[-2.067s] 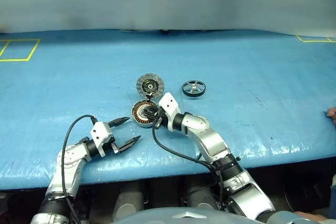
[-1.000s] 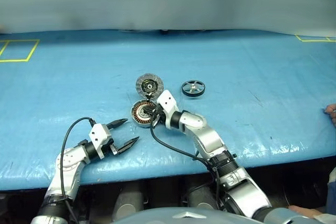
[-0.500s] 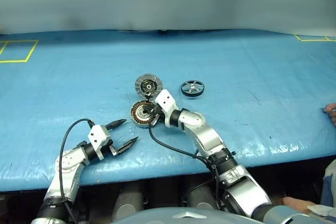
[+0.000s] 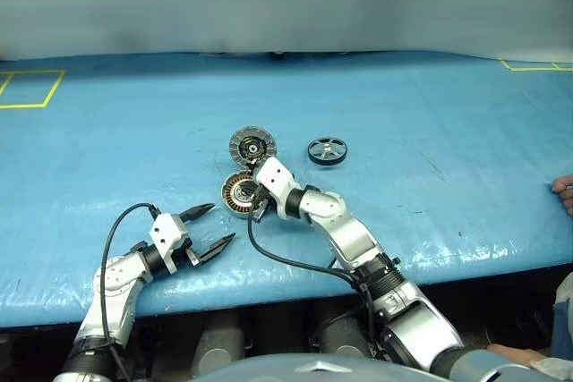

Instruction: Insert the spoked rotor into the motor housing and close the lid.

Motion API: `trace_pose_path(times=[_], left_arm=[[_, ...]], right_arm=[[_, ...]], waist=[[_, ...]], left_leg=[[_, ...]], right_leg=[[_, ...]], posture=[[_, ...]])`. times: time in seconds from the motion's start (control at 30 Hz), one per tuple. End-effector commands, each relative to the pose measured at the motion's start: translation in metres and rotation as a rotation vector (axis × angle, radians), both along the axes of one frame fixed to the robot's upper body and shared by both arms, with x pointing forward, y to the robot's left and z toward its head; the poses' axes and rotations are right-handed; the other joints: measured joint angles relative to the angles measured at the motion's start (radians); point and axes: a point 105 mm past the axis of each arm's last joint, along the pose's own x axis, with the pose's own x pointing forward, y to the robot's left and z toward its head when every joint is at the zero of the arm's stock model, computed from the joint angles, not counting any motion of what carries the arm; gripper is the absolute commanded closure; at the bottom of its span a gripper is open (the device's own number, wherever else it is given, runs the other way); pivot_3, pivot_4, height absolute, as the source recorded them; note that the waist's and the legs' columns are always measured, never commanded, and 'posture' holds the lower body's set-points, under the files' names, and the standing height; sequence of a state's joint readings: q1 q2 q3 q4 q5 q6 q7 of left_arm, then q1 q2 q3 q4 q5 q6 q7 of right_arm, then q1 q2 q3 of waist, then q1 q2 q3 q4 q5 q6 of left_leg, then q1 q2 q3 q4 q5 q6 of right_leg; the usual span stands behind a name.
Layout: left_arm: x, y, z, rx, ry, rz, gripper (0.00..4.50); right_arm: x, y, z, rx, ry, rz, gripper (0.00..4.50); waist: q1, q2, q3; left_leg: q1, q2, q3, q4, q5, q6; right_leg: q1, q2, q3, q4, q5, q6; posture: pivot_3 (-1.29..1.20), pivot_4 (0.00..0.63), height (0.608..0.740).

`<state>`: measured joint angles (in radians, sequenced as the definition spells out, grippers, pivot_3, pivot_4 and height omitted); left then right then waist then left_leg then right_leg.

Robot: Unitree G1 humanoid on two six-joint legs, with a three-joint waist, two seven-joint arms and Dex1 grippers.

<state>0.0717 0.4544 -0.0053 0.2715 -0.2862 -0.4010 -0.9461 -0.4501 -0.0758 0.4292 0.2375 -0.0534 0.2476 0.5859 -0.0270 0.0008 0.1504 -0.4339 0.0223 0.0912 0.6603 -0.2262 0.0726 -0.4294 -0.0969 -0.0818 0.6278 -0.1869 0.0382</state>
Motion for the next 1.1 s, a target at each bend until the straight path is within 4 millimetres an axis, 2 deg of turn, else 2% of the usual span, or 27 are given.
trace_pose_path(times=[0.03, 0.17, 0.37, 0.5, 0.7, 1.1], left_arm=[[-0.001, 0.005, 0.0, 0.002, -0.009, 0.021, 0.28], [-0.002, 0.005, 0.0, 0.002, -0.006, 0.023, 0.28], [-0.003, 0.004, -0.002, 0.001, 0.004, 0.018, 0.28], [-0.003, 0.004, -0.002, 0.0, 0.005, 0.016, 0.28], [-0.002, 0.004, -0.003, 0.001, 0.008, 0.017, 0.28], [-0.003, 0.005, -0.005, 0.0, 0.01, 0.029, 0.28]], right_arm=[[-0.013, -0.002, -0.031, -0.103, 0.069, 0.026, 4.46], [-0.01, 0.001, -0.018, -0.036, 0.046, 0.022, 4.46], [-0.003, 0.004, 0.021, 0.124, -0.021, 0.002, 4.46], [-0.007, 0.007, 0.033, 0.15, -0.045, 0.031, 4.46], [-0.011, 0.011, 0.032, 0.148, -0.033, 0.05, 4.46], [-0.01, 0.008, 0.003, 0.063, 0.048, 0.037, 4.46]], waist=[[0.0, 0.0, -0.002], [0.0, 0.001, -0.002], [0.001, 0.001, -0.002], [0.001, 0.001, -0.002], [0.002, 0.001, -0.002], [0.002, 0.001, -0.001]], left_leg=[[0.0, 0.0, 0.0, 0.0, 0.0, 0.0], [0.002, 0.0, 0.0, -0.002, 0.0, -0.001], [0.002, 0.0, 0.0, -0.003, 0.0, -0.002], [0.001, 0.0, 0.0, -0.003, 0.0, -0.002], [0.001, 0.0, 0.0, -0.003, 0.0, -0.002], [0.001, 0.001, 0.0, -0.003, 0.0, -0.002]], right_leg=[[0.0, 0.0, 0.0, 0.0, 0.0, 0.0], [0.001, 0.0, 0.0, 0.0, -0.001, -0.002], [0.0, 0.0, 0.0, 0.0, -0.001, -0.003], [0.0, 0.0, -0.001, 0.0, -0.001, -0.003], [0.0, 0.0, -0.001, 0.0, -0.003, -0.001], [0.0, 0.0, -0.001, 0.0, -0.003, -0.001]], posture=[[0.0, 0.15, 0.74], [0.0, 0.15, 0.74], [0.0, 0.15, 0.74], [0.0, 0.15, 0.74], [0.0, 0.15, 0.74], [0.0, 0.15, 0.74]])
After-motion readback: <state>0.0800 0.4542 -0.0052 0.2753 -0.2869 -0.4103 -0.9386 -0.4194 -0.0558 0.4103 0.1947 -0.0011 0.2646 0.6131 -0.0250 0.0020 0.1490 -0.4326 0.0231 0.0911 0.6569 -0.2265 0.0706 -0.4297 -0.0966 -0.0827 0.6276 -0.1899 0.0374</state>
